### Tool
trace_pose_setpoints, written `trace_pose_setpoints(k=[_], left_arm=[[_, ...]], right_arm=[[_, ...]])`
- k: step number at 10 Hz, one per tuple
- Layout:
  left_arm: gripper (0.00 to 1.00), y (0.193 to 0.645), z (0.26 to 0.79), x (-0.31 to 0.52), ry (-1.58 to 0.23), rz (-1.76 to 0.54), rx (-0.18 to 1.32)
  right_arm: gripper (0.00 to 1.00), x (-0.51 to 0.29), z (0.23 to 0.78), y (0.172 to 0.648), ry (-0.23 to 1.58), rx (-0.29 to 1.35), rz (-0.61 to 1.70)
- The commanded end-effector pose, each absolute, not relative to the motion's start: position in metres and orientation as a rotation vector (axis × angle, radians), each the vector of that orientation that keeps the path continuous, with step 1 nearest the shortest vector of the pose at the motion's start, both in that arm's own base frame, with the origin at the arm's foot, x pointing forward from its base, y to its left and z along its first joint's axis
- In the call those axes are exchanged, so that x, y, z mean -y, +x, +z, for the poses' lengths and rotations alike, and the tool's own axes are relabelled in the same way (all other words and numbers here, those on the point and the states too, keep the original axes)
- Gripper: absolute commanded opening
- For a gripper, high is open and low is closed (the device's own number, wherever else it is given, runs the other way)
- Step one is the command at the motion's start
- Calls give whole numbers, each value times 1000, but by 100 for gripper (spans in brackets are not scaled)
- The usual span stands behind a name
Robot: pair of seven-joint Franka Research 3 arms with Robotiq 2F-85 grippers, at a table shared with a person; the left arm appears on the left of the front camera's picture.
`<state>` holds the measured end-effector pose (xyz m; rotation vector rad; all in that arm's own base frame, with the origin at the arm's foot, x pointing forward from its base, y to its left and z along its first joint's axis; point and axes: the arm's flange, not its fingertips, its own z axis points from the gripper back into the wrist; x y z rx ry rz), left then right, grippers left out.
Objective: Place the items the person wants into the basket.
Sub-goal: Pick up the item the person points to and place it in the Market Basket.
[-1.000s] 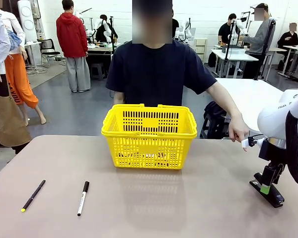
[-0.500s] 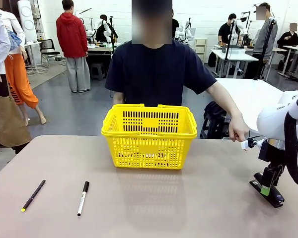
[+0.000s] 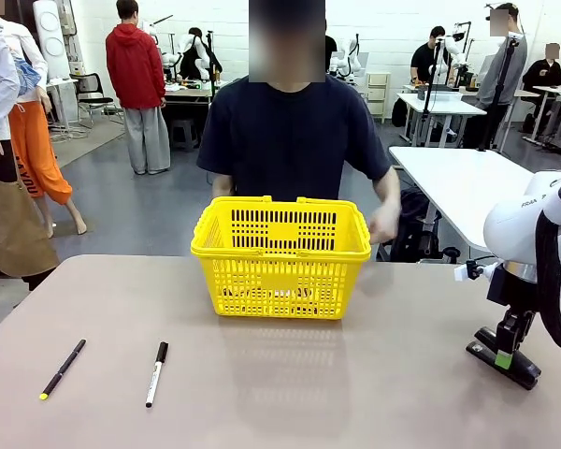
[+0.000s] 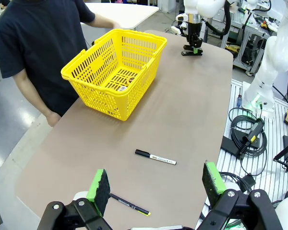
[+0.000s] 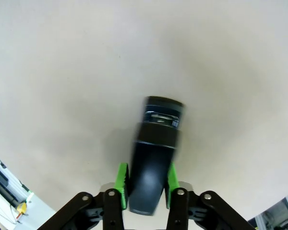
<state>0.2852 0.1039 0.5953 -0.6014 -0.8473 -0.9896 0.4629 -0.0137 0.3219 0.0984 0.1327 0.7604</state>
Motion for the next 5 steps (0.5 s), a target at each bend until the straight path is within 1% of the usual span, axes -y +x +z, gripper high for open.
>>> trace_pose_setpoints(k=[1, 3, 4, 5], left_arm=[[100, 286, 595, -105, -613, -1004, 870], [100, 286, 595, -105, -613, -1004, 870], [100, 286, 595, -105, -613, -1004, 870], [100, 286, 595, -105, -613, -1004, 870]], right_arm=[[1, 17, 323, 467, 97, -145, 781], [0, 19, 343, 464, 116, -115, 779], [0, 18, 386, 457, 168, -108, 821], [0, 17, 451, 456, 227, -108, 826]])
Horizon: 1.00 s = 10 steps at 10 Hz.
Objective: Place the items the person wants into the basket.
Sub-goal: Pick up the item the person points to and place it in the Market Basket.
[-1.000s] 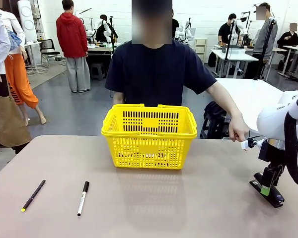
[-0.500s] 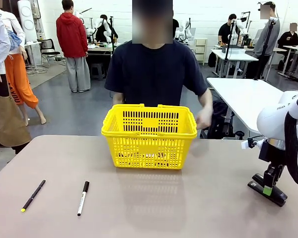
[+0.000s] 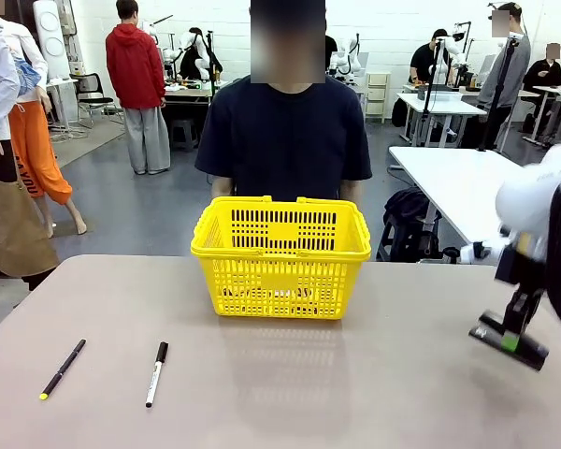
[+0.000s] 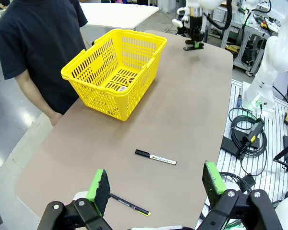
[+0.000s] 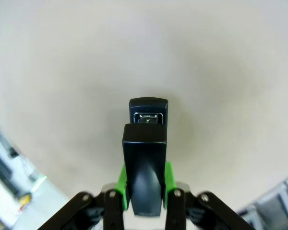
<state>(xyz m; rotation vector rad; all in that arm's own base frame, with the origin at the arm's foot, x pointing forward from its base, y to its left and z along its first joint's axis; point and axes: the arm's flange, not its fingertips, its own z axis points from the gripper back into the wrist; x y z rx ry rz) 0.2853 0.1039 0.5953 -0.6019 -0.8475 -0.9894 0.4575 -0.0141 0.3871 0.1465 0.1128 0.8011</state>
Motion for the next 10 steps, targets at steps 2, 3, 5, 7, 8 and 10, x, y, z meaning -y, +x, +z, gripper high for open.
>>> trace_pose_setpoints(k=[2, 3, 5, 7, 8, 10], left_arm=[[100, 286, 595, -105, -613, -1004, 870], [100, 286, 595, -105, -613, -1004, 870], [100, 286, 595, -105, -613, -1004, 870], [100, 286, 595, -105, -613, -1004, 870], [100, 286, 595, -105, -613, -1004, 870], [100, 286, 595, -105, -613, -1004, 870]], right_arm=[[0, 14, 582, 460, 318, -92, 830], [0, 7, 629, 457, 316, -61, 829], [0, -30, 671, 463, 291, -56, 951], [0, -113, 689, 511, 289, -56, 1076], [0, -161, 687, 539, 279, -63, 1123], [0, -223, 668, 575, 305, -69, 1202]])
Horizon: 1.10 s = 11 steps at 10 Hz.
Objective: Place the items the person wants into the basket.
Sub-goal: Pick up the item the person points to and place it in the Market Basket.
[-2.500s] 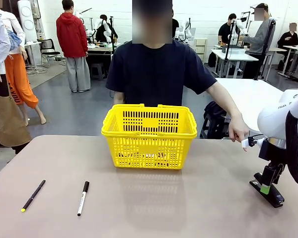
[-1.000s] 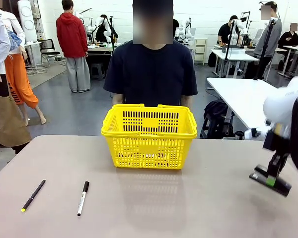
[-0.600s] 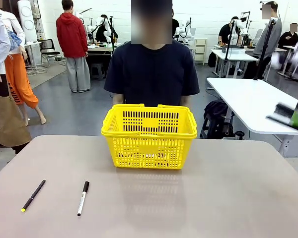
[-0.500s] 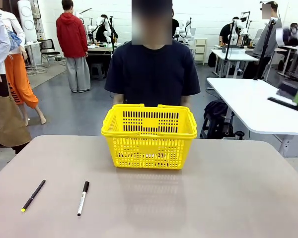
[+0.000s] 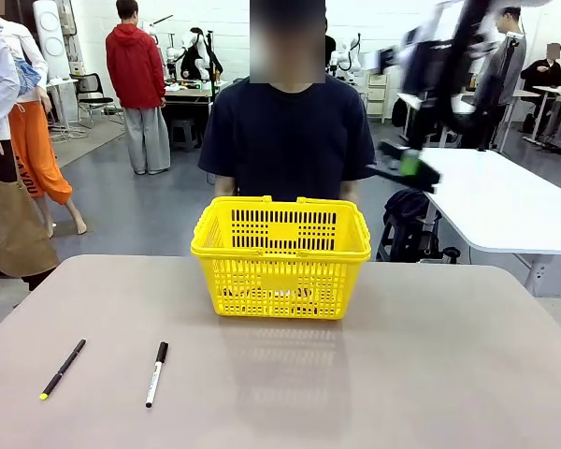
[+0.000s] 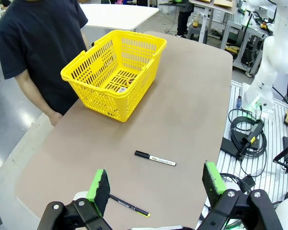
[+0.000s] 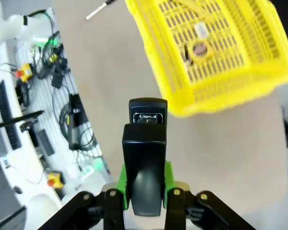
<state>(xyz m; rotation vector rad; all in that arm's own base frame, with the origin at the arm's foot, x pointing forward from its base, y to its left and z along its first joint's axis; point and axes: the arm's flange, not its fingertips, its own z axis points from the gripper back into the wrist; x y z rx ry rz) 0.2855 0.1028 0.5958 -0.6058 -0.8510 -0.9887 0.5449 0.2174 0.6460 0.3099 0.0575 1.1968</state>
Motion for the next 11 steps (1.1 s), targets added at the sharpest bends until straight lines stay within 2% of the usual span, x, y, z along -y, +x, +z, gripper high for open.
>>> trace_pose_setpoints(k=[1, 6, 11], left_arm=[[100, 286, 595, -105, -613, -1004, 870], [100, 286, 595, -105, -613, -1004, 870], [100, 286, 595, -105, -613, -1004, 870]], right_arm=[[0, -244, 655, 583, 298, -60, 1235], [0, -287, 578, 600, 248, 50, 1391], [0, -308, 490, 602, 178, -8, 1516]])
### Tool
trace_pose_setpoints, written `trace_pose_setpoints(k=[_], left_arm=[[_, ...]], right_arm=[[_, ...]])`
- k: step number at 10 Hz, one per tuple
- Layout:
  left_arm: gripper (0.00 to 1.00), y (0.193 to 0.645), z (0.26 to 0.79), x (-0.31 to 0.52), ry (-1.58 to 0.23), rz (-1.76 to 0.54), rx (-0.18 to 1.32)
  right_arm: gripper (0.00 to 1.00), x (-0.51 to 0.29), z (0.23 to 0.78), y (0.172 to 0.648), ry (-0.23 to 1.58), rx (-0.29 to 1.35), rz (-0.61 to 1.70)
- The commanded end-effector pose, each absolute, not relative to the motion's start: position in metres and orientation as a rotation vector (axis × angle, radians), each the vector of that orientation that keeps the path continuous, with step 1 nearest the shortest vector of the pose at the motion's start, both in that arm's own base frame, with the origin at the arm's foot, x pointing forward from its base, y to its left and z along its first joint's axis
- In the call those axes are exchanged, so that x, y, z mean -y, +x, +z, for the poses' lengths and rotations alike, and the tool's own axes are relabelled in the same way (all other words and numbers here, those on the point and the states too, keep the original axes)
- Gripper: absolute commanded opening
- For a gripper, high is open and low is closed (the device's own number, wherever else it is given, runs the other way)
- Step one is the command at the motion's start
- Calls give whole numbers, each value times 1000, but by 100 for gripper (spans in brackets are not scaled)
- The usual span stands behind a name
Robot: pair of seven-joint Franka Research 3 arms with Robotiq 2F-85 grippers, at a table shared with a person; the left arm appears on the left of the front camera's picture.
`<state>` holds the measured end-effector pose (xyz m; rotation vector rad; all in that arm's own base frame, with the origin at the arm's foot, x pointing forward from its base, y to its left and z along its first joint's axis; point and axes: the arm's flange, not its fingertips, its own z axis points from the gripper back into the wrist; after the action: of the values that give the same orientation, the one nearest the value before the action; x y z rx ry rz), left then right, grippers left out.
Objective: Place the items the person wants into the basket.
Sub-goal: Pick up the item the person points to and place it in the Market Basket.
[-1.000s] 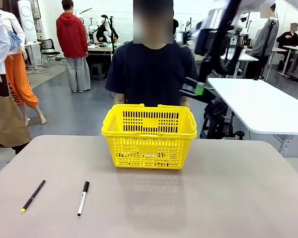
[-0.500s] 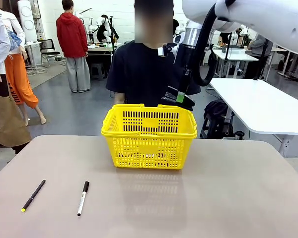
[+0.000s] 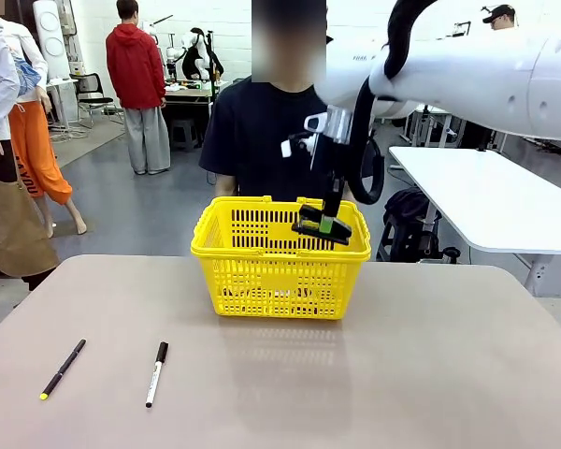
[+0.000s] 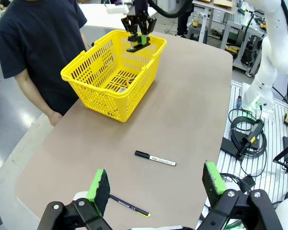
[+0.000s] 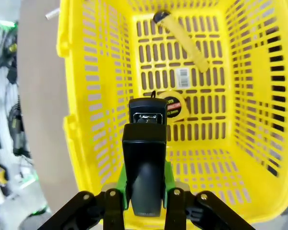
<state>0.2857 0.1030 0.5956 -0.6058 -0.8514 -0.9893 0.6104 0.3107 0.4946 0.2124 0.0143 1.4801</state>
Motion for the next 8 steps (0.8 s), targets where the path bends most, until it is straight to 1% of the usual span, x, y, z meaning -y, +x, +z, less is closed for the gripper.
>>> trace_pose_setpoints(k=[1, 3, 4, 5, 6, 8], left_arm=[[100, 286, 595, -105, -613, -1004, 870], [100, 286, 595, -105, -613, -1004, 870], [100, 286, 595, -105, -613, -1004, 870], [100, 286, 595, -105, -613, -1004, 870], [100, 286, 595, -105, -613, -1004, 870], [100, 286, 595, -105, -613, -1004, 870]], right_arm=[[0, -310, 477, 604, 170, -22, 1535], [0, -314, 466, 605, 168, -27, 1548], [72, -316, 467, 605, 187, -16, 1554], [92, -316, 468, 603, 178, -19, 1567], [100, -317, 471, 602, 184, -10, 1572], [100, -318, 476, 598, 168, -4, 1574]])
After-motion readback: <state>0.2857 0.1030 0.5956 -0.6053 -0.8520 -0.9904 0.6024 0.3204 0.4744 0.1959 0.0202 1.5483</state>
